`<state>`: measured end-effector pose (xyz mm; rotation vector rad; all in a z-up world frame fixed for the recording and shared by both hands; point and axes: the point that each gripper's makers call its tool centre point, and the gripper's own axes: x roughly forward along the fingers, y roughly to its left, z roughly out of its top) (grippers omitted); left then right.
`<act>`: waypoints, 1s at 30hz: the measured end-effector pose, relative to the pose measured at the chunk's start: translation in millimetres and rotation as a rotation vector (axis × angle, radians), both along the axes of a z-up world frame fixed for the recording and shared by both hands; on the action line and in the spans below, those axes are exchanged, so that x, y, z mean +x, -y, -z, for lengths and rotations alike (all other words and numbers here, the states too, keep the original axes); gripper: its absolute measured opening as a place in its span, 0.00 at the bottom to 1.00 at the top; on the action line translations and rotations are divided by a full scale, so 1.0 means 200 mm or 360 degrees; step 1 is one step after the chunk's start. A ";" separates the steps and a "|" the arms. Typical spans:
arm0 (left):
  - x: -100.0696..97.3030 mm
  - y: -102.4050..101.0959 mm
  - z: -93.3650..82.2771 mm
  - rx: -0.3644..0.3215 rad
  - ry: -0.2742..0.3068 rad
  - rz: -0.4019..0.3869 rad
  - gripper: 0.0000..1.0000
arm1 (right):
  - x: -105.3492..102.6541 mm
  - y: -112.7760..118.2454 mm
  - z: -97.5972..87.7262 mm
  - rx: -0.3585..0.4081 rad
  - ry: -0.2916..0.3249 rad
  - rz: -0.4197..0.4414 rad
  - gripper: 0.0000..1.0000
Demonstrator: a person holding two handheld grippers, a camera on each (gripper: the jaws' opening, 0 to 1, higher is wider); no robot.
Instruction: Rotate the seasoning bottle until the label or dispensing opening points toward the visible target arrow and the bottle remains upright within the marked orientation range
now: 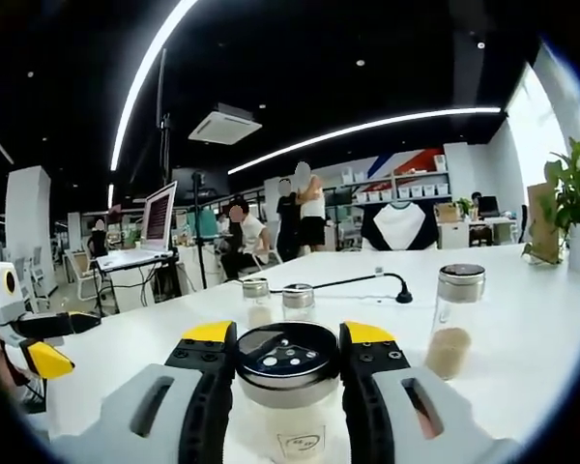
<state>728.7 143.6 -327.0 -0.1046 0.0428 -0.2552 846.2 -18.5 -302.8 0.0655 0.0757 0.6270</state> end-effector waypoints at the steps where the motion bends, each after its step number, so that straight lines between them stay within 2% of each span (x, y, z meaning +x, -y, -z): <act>1: 0.00 0.00 0.00 0.0002 0.0002 0.0001 0.98 | 0.00 0.00 0.00 -0.0010 0.0002 -0.0005 0.42; 3: 0.00 0.00 0.00 0.0001 0.0001 0.0002 0.98 | -0.01 0.00 0.00 -0.0013 -0.0001 -0.0014 0.43; 5: 0.00 0.01 0.01 -0.0002 -0.0006 0.0004 0.98 | -0.01 0.00 -0.01 0.0018 0.0015 -0.0030 0.53; 6: 0.00 0.01 0.01 -0.0004 -0.0006 0.0004 0.98 | -0.01 0.00 -0.01 0.0015 0.0013 -0.0039 0.55; 13: 0.00 0.00 0.00 -0.0004 -0.0004 0.0000 0.98 | -0.03 -0.02 -0.03 -0.0031 0.0028 -0.0100 0.53; 15: 0.00 0.00 0.01 -0.0003 -0.0006 0.0001 0.98 | -0.03 -0.02 -0.03 -0.0040 0.0020 -0.0111 0.54; 17: 0.00 0.01 0.01 -0.0004 -0.0005 0.0003 0.98 | -0.02 0.00 -0.02 -0.0078 -0.0002 -0.0067 0.57; 21: 0.01 0.01 0.01 -0.0002 -0.0004 0.0007 0.98 | -0.02 -0.01 -0.01 -0.0073 -0.0030 -0.0131 0.56; 30: 0.01 0.03 0.01 -0.0024 -0.0017 0.0042 0.98 | -0.03 -0.02 -0.03 -0.0091 0.0008 -0.0195 0.59</act>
